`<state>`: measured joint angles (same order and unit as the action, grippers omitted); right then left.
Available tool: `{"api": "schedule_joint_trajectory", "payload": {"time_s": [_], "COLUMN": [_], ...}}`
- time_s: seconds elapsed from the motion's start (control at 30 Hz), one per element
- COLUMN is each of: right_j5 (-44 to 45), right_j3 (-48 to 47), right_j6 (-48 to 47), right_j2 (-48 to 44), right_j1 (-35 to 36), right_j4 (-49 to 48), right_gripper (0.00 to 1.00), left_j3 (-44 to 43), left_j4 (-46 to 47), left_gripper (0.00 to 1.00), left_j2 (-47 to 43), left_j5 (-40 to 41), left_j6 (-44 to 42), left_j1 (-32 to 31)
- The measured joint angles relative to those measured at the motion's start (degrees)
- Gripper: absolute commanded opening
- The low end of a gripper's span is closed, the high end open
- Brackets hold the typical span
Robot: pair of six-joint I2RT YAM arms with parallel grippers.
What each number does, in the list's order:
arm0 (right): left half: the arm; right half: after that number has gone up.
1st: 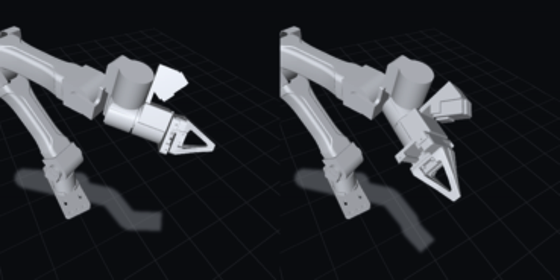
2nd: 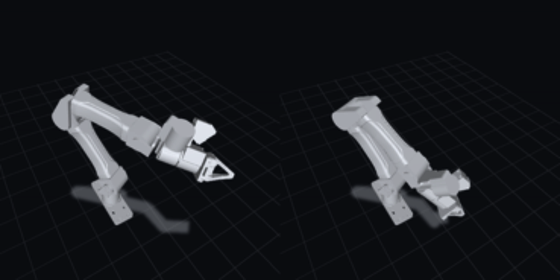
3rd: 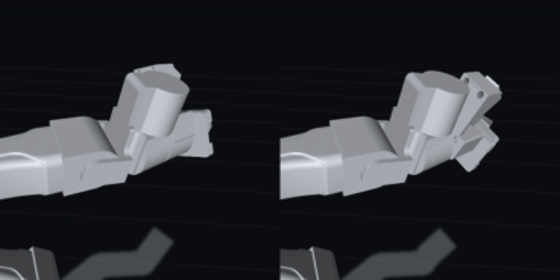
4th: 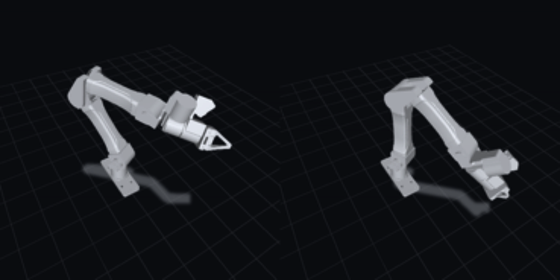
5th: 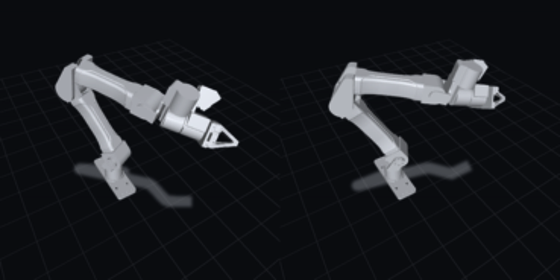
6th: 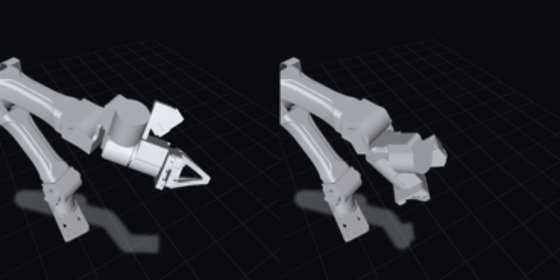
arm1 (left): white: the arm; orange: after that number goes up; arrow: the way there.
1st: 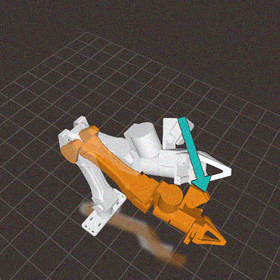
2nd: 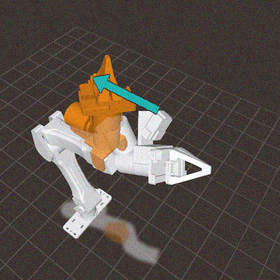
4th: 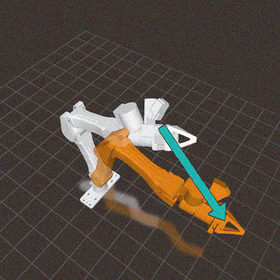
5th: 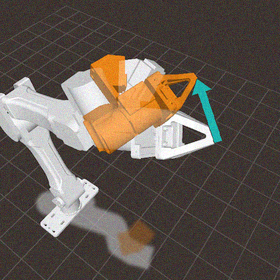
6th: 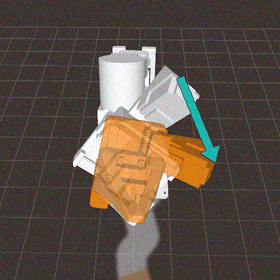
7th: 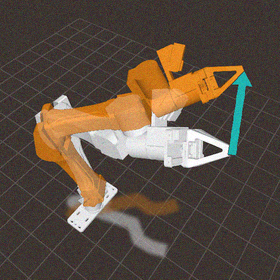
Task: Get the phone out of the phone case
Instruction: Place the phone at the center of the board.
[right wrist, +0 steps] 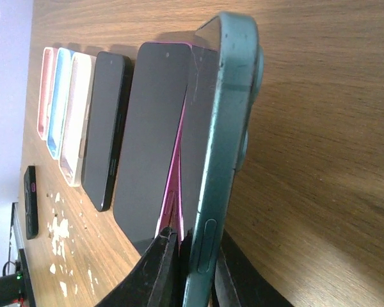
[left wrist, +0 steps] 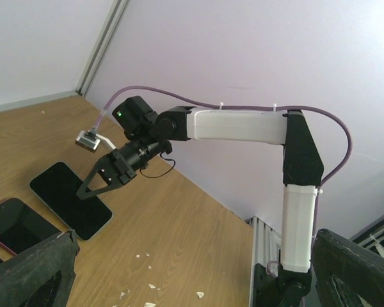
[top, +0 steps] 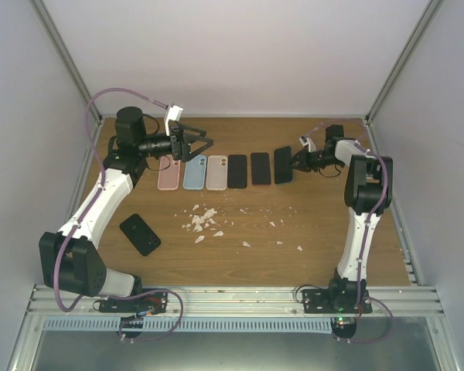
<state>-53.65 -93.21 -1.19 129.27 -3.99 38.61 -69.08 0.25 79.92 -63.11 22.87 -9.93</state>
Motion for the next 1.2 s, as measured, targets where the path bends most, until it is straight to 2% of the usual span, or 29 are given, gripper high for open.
{"api": "schedule_joint_trajectory", "payload": {"time_s": [0.4, 0.73, 0.87, 1.03, 1.2], "right_j5": [2.99, 4.85, 4.22, 4.50, 5.40], "right_j3": [-0.37, -0.37, -0.35, 0.98, 2.82], "right_j6": [-0.24, -0.59, -0.44, -0.90, -0.94], "right_j2": [1.25, 1.22, 0.96, -0.70, -2.64], "right_j1": [-0.31, -0.55, -0.52, -0.57, -0.59], "right_j4": [0.31, 0.35, 0.37, -0.09, -0.20], "right_gripper": [0.27, 0.49, 0.64, 0.78, 0.84], "left_j3": [0.26, 0.31, 0.17, -1.90, -2.08], "left_j4": [0.42, 0.39, -0.26, -5.97, -11.45], "left_gripper": [0.99, 0.99, 0.99, 0.99, 0.99], "left_j2": [0.00, 0.13, 0.31, 2.14, 2.54], "left_j5": [0.07, 0.33, 0.66, 1.31, 2.23], "left_j6": [0.61, 0.66, -0.17, -3.85, -7.65], "left_j1": [0.44, 0.74, 1.07, 1.79, 3.15]}}
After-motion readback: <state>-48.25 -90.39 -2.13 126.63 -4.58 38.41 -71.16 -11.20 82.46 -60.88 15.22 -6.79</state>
